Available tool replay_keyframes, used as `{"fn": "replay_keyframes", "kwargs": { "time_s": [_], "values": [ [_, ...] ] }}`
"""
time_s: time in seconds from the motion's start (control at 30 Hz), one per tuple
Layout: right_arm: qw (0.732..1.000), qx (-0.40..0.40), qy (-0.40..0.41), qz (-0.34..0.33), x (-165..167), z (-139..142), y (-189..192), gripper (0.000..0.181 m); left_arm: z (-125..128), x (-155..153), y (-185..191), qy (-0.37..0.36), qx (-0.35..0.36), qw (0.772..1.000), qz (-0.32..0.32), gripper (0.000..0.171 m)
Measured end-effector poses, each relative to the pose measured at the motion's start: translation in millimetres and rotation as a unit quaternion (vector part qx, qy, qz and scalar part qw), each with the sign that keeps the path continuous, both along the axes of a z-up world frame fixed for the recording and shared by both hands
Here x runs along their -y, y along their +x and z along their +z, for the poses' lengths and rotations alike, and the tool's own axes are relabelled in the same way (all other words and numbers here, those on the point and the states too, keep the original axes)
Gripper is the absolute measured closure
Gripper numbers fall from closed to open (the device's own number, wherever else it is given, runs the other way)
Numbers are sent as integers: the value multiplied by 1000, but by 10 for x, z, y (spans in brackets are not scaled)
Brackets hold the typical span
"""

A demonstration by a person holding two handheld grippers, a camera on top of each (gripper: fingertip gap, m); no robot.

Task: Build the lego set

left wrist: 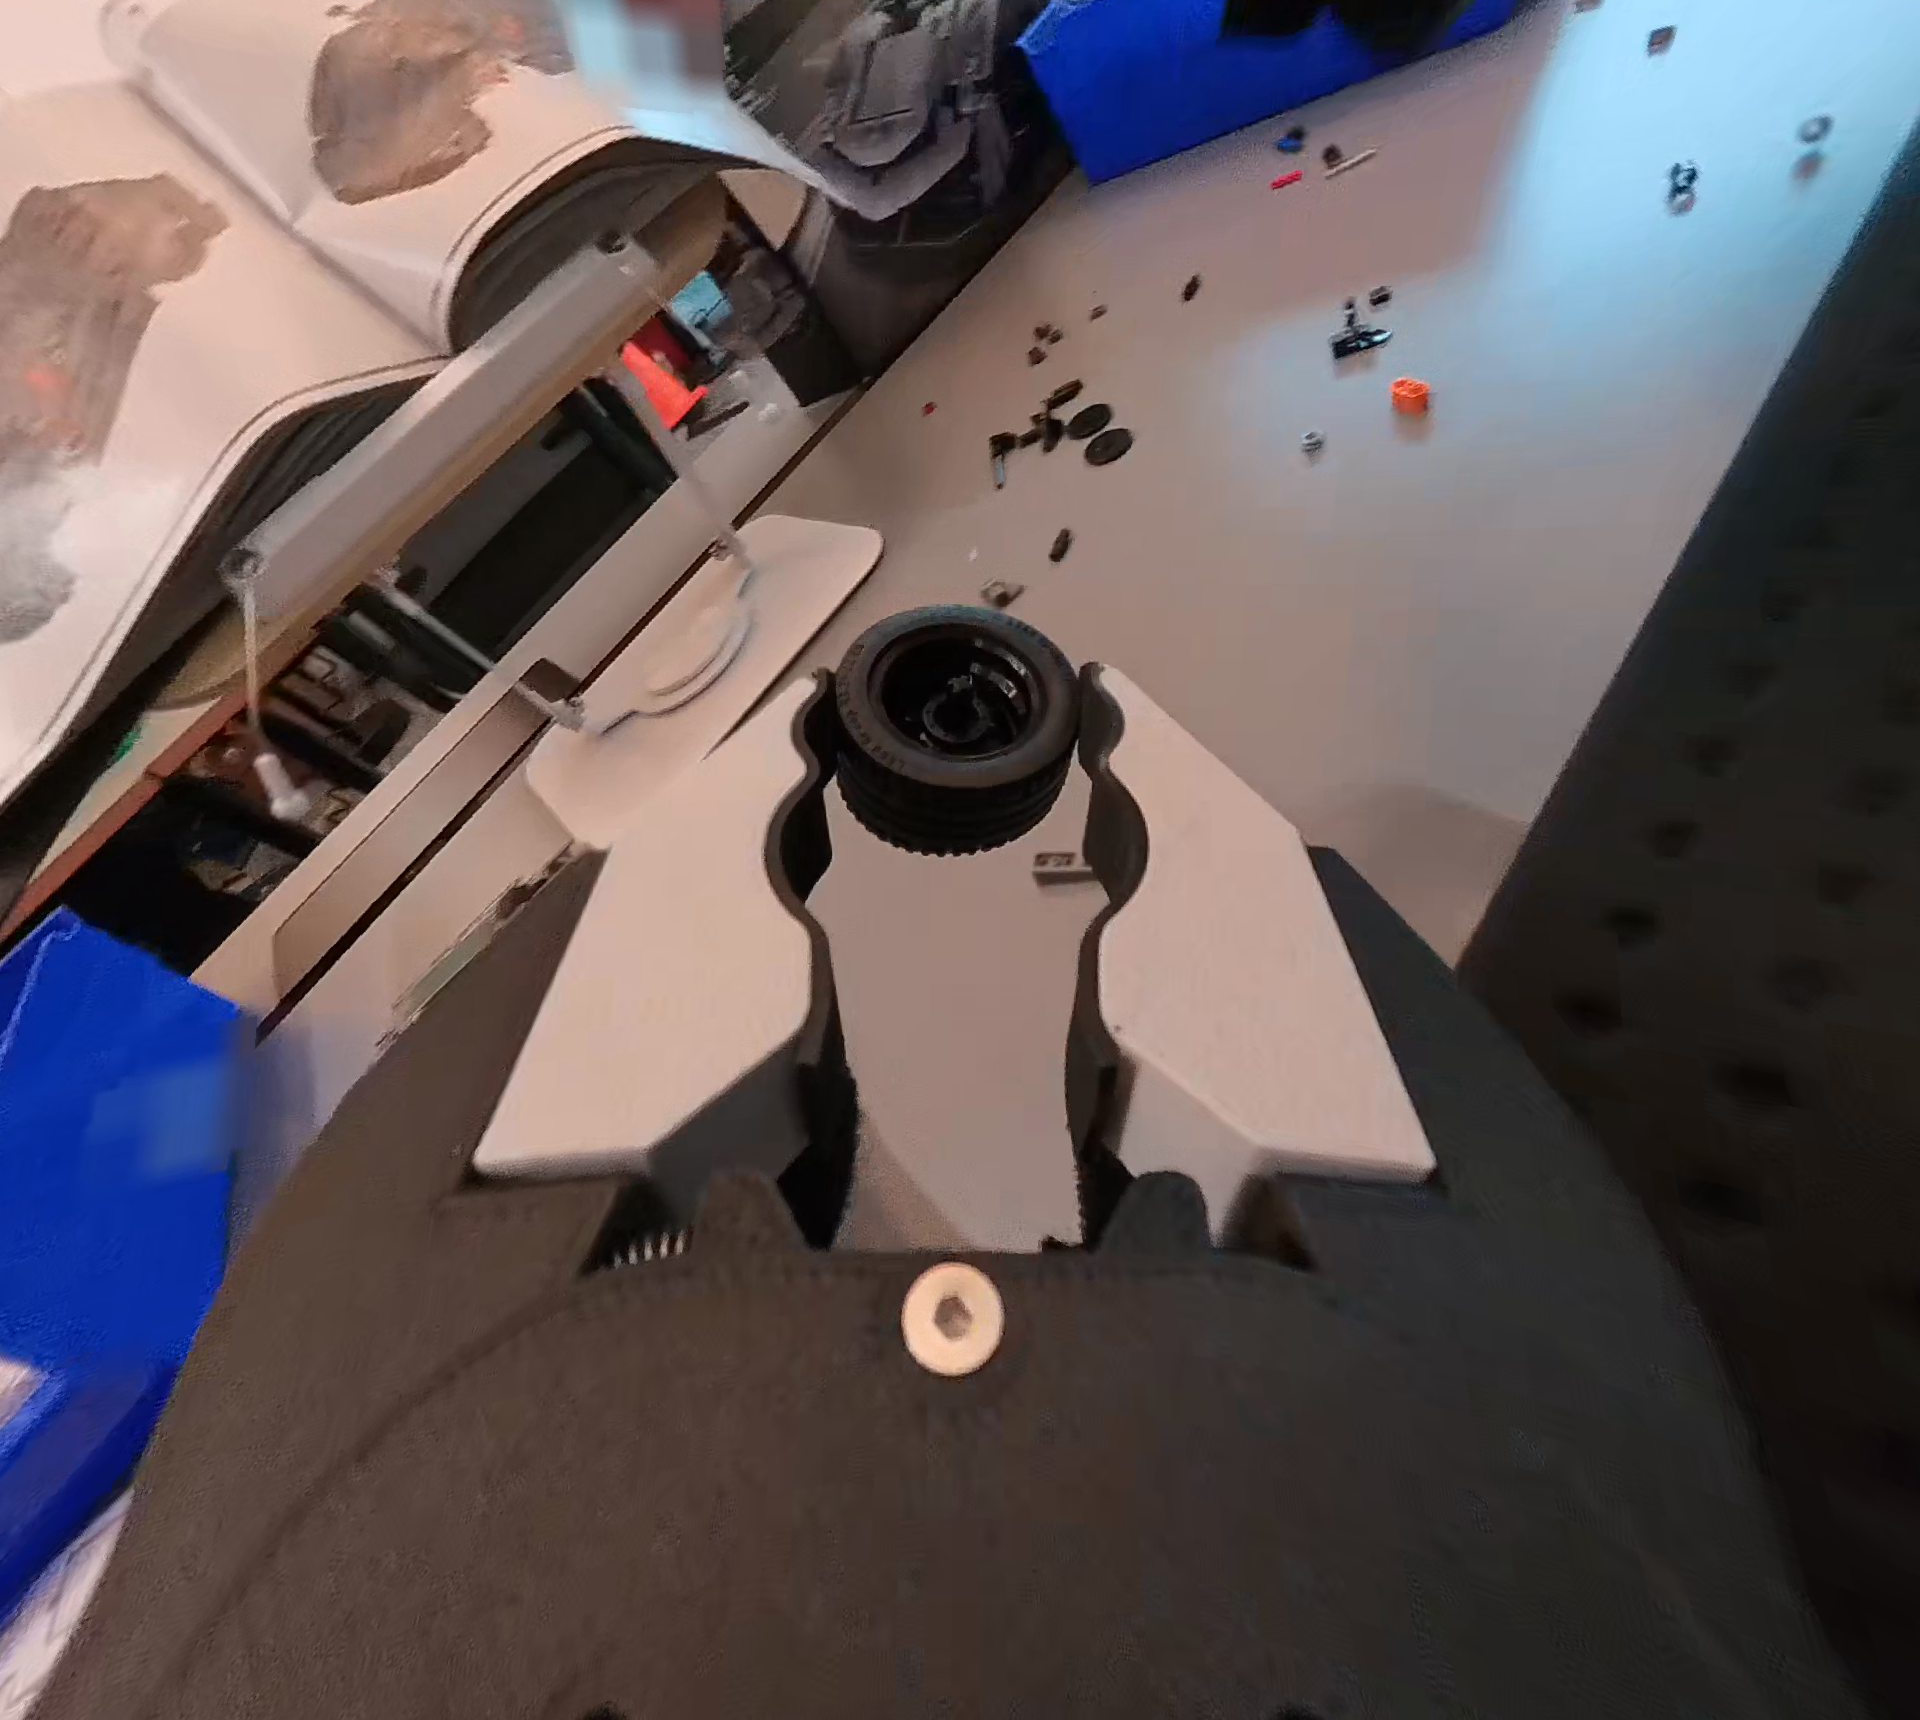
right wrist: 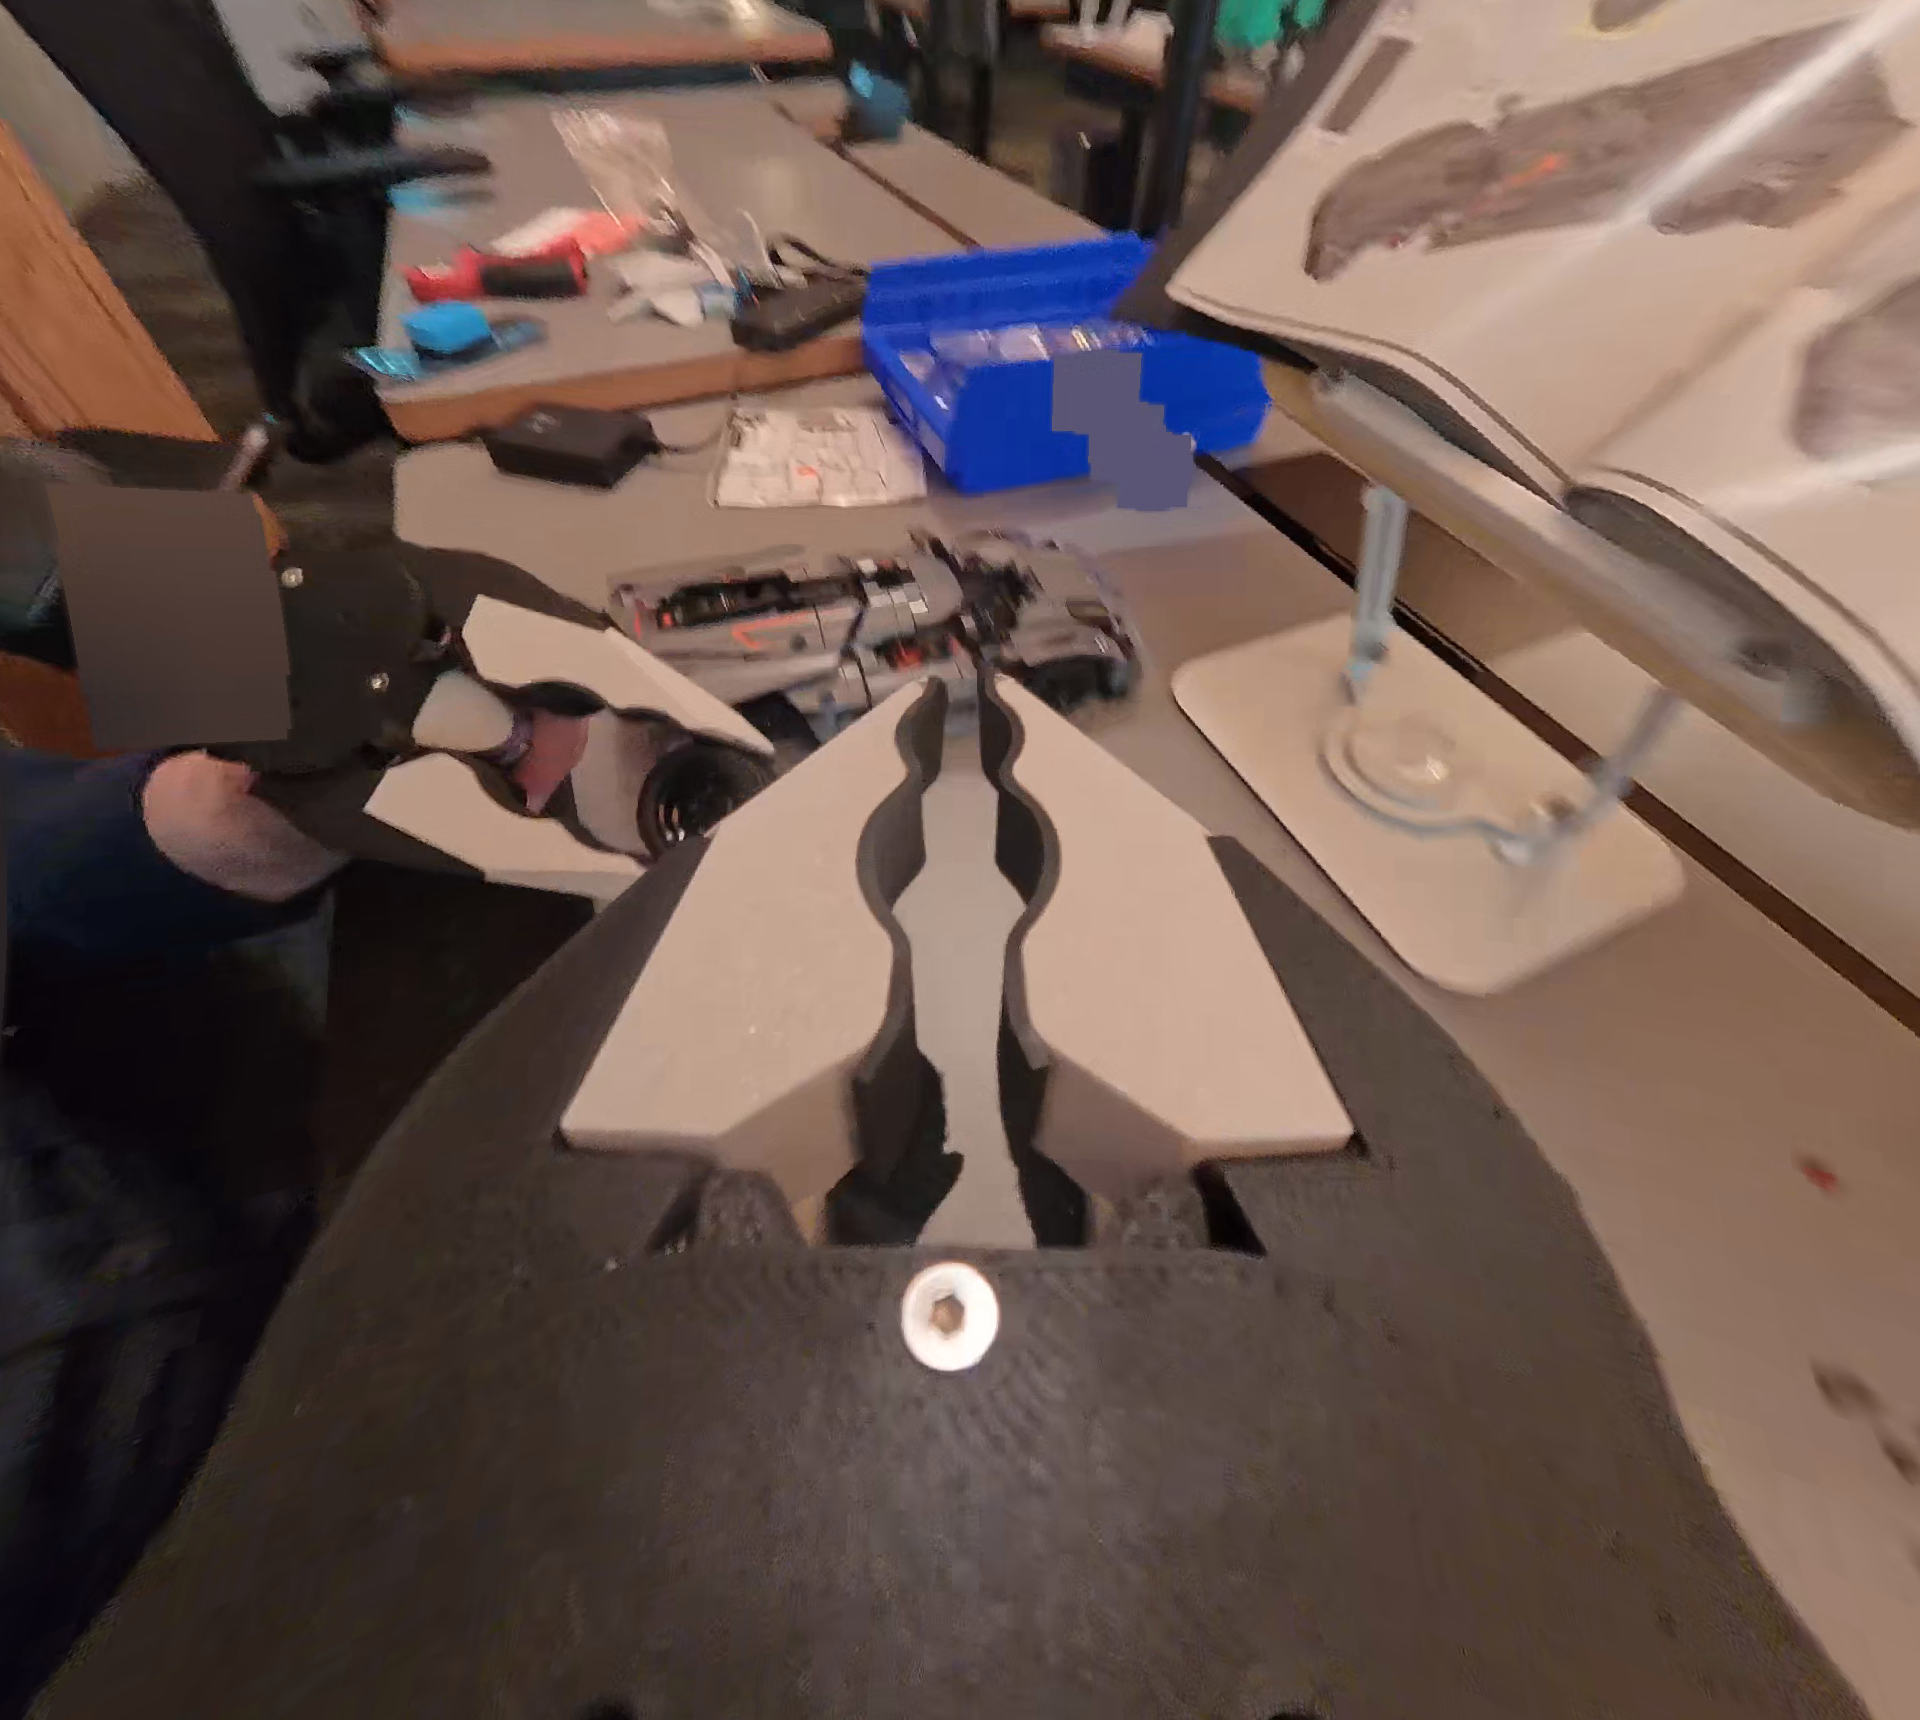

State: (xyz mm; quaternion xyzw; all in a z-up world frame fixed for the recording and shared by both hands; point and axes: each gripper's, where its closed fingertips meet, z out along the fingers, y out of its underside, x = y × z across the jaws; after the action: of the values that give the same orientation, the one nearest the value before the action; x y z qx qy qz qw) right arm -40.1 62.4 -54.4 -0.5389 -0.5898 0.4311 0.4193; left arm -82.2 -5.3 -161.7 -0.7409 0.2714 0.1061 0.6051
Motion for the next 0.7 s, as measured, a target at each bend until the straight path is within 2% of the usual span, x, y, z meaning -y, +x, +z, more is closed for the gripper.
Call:
{"fn": "replay_keyframes", "kwargs": {
  "time_s": [0.1,0.17,0.33,0.4,0.5,0.6,0.7],
  "values": [
    [994,71,60,-63,-163,85,523,168,14,-61,187,-1,13,1000,-25,127],
    [984,114,95,-101,-316,110,926,168,20,-100,278,-1,31,999,-35,128],
    [962,189,96,-174,-702,10,1931,169,-64,-157,430,-11,32,998,-52,127],
    [949,211,84,-218,-889,-117,2365,167,-62,-177,447,-11,38,998,-54,127],
    [935,216,16,-281,-1158,-444,3072,163,-76,-214,479,-16,44,997,-55,127],
    [941,175,-40,-288,-1217,-723,3550,161,-102,-263,559,-20,46,997,-60,127],
    [948,172,-48,-263,-1127,-1016,3778,161,-157,-347,672,-32,42,996,-66,127]
  ]
}}
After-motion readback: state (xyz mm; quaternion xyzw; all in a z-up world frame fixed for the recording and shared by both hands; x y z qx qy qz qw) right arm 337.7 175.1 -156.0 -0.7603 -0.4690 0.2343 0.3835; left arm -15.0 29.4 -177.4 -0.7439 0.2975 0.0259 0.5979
